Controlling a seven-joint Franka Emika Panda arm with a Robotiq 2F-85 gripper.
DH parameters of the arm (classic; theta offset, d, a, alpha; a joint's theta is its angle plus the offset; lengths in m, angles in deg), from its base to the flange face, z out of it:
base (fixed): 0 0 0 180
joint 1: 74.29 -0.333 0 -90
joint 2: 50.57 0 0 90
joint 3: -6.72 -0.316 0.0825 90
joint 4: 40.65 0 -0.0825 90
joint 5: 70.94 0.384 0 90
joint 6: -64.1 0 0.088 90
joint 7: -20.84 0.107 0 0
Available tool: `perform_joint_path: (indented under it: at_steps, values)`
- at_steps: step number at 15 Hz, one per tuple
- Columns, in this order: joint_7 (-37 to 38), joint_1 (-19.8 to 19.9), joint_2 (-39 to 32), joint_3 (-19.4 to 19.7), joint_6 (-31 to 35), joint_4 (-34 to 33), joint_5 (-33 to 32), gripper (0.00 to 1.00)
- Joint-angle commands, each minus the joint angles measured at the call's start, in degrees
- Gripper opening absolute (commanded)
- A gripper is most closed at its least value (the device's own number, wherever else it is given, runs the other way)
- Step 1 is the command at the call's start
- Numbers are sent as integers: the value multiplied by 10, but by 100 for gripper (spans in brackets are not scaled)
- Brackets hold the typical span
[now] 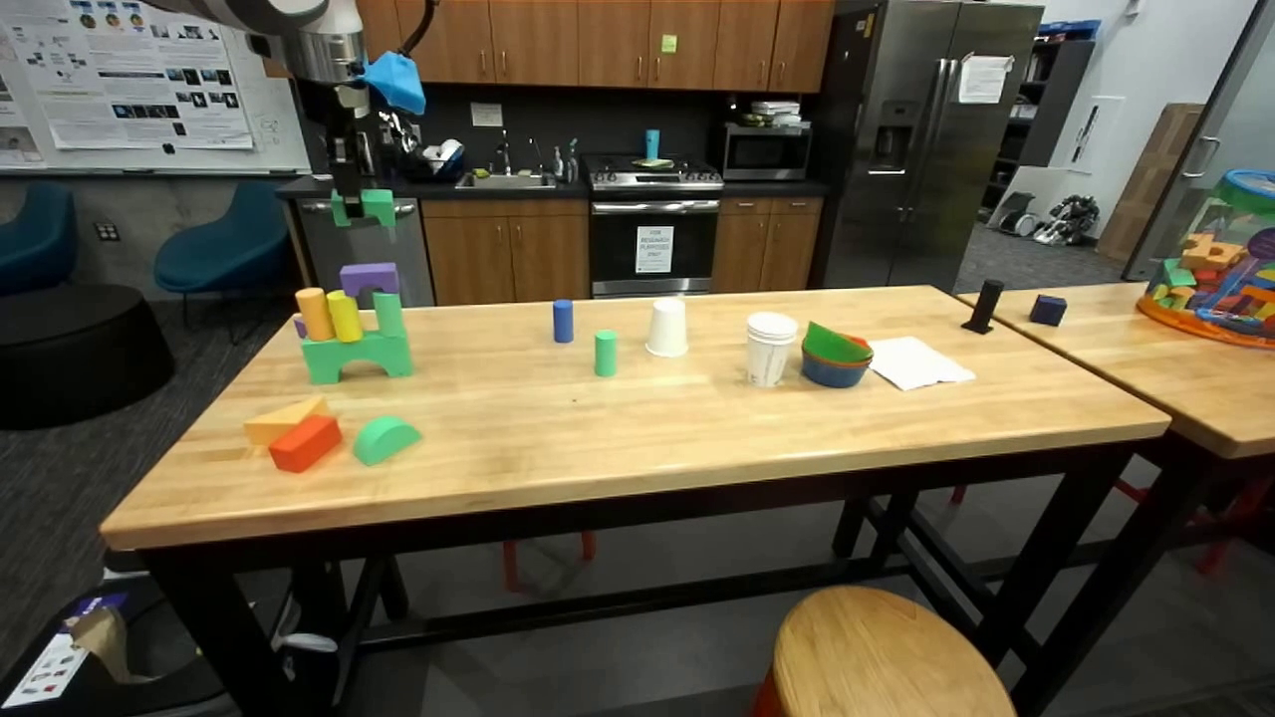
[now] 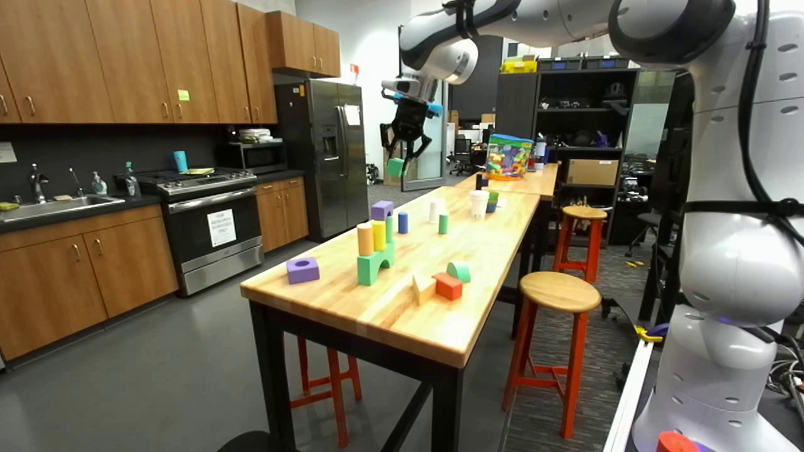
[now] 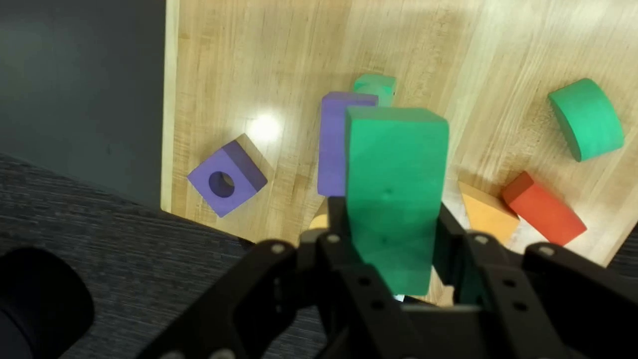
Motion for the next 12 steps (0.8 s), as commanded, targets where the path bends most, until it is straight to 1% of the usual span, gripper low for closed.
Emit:
perform_joint_path:
  at_steps: [1, 6, 7, 10, 12]
  values:
    - [27, -21, 5, -13, 12, 13, -26, 15]
    - [98, -52, 7, -28, 39, 32, -96, 15]
    - [116, -54, 5, -30, 40, 33, -102, 15]
    - [174, -63, 1, -37, 76, 44, -103, 15]
    - [220, -70, -6, -43, 111, 47, -98, 15]
